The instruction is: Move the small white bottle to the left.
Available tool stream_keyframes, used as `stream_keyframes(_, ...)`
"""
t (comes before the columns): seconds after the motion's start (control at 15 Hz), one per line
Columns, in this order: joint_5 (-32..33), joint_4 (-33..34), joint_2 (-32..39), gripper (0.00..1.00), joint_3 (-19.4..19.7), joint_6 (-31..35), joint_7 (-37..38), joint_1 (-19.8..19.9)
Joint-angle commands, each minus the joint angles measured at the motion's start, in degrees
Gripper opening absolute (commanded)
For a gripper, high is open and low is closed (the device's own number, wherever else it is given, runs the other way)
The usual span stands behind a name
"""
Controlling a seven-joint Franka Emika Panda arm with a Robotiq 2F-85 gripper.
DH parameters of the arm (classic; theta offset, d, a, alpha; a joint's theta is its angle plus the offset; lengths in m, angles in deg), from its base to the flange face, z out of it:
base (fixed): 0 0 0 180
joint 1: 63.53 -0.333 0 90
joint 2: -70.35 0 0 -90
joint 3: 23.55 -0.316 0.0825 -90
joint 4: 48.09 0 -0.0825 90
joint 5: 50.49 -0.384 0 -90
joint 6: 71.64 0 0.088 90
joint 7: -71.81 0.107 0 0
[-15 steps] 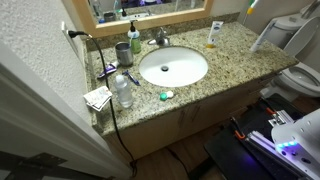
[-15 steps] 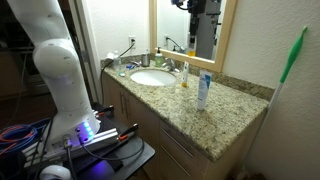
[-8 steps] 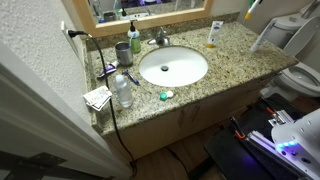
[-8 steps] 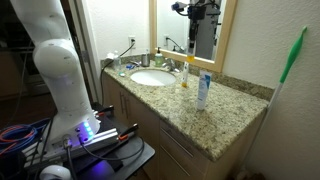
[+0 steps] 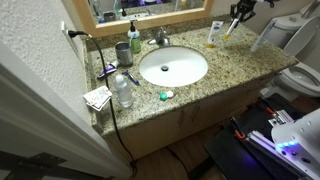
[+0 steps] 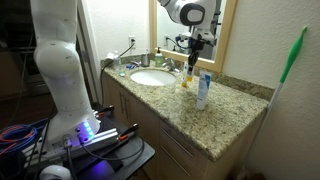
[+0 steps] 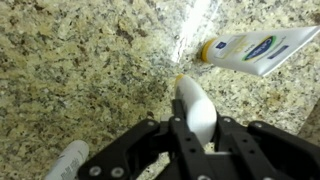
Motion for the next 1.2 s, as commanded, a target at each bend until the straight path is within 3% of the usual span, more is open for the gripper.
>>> stream_keyframes(0.0, -0.16, 0.20, 0.90, 0.24, 0.38, 0.32, 0.46, -0.41)
stream_keyframes(0.07, -0.17, 0.21, 1.28, 0.24, 0.40, 0.45, 0.77, -0.43)
stream_keyframes(0.13, -0.17, 0.25, 1.27, 0.06, 0.41, 0.45, 0.88, -0.43)
stream_keyframes(0.93, -1.30, 0.04, 8.09, 0.06, 0.26, 8.31, 2.27, -1.61)
stream_keyframes(1.0, -1.68, -0.03, 7.88, 0.37, 0.17, 8.26, 2.08, -1.49)
stream_keyframes(1.07, -1.97, -0.30, 7.61, 0.50, 0.09, 8.38, 1.67, -1.39)
stream_keyframes(1.13, -2.48, -0.36, 7.42, 0.55, -0.02, 8.26, 1.33, -1.25)
